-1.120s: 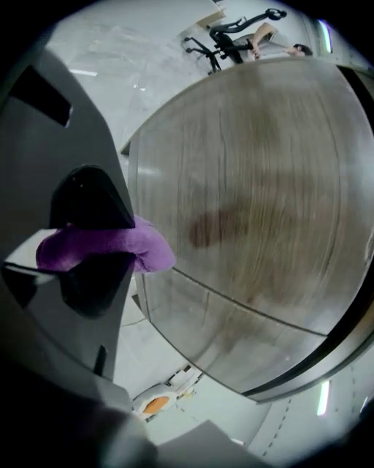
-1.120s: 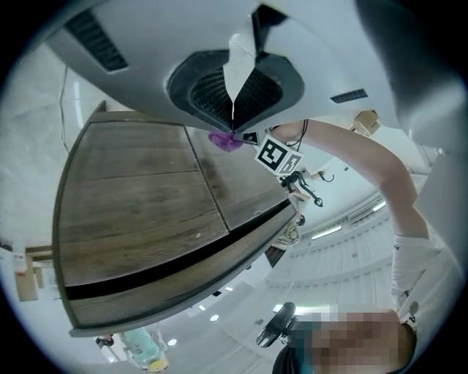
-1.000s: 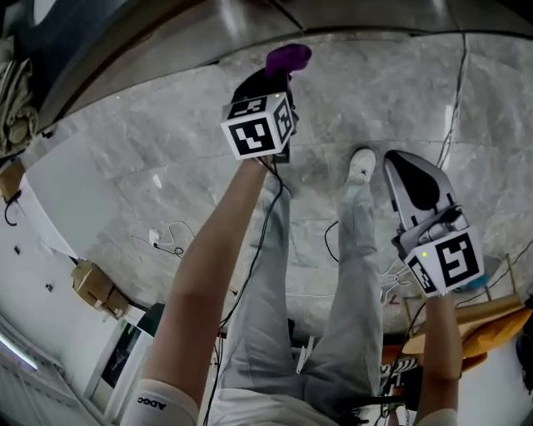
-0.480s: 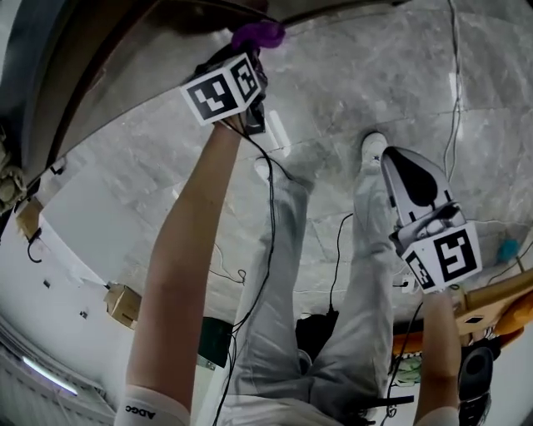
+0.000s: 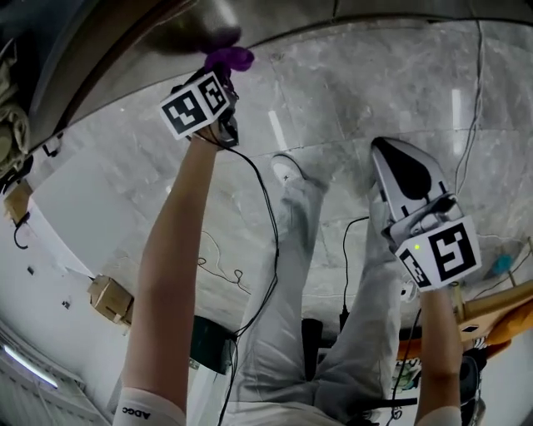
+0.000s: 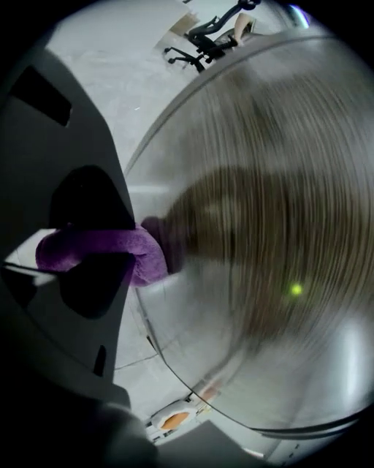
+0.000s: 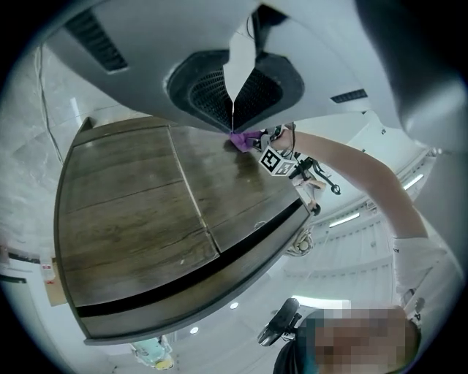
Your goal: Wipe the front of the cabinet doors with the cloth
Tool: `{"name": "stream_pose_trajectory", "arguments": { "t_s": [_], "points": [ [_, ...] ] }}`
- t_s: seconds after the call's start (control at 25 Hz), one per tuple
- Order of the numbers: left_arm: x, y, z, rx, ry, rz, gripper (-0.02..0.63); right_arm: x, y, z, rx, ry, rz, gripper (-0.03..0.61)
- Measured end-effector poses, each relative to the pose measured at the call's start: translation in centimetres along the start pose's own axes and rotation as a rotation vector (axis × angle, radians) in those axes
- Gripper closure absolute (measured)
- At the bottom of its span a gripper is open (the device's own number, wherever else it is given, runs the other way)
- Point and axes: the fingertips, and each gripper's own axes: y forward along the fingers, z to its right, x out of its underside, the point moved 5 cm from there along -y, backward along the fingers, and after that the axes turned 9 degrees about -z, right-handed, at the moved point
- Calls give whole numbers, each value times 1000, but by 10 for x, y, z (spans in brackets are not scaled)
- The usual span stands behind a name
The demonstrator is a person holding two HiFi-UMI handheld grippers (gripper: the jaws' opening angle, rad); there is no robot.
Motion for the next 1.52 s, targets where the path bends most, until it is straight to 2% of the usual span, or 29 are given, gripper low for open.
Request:
{"name": "stream_pose_trajectory", "arguments": {
  "t_s": [0.2, 0.32, 0.4, 0.56, 0.72, 0.96, 1.08, 1.24, 1.36, 1.52],
  "points": [
    [14, -15, -81, -98, -125, 25, 525, 8, 24, -24, -36, -25, -37, 552],
    [26, -31, -117, -150, -246, 79, 526, 15, 30, -36, -70, -52, -72, 552],
    [37, -40, -131, -177, -299, 91, 526, 18, 29, -40, -89, -72, -91, 552],
    [53, -55, -127, -208, -306, 69, 526, 8, 20, -39, -115, -95, -90, 552],
    [69, -50, -80, -180, -307, 37, 526, -1, -1, -21, -125, -99, -76, 552],
    [61, -6, 40, -74, -210, -2, 526, -4, -45, 24, -114, -93, -80, 552],
    [47, 22, 106, -2, -175, -19, 525, 6, -71, 54, -70, -73, -94, 552],
    [34, 50, 181, 80, -65, -66, 526, 23, -100, 95, 35, -13, -93, 552],
    [29, 67, 213, 130, -28, -83, 526, 36, -115, 118, 118, 53, -59, 552],
    [18, 92, 212, 150, -63, -79, 526, 46, -115, 125, 194, 122, 3, 552]
  ]
}}
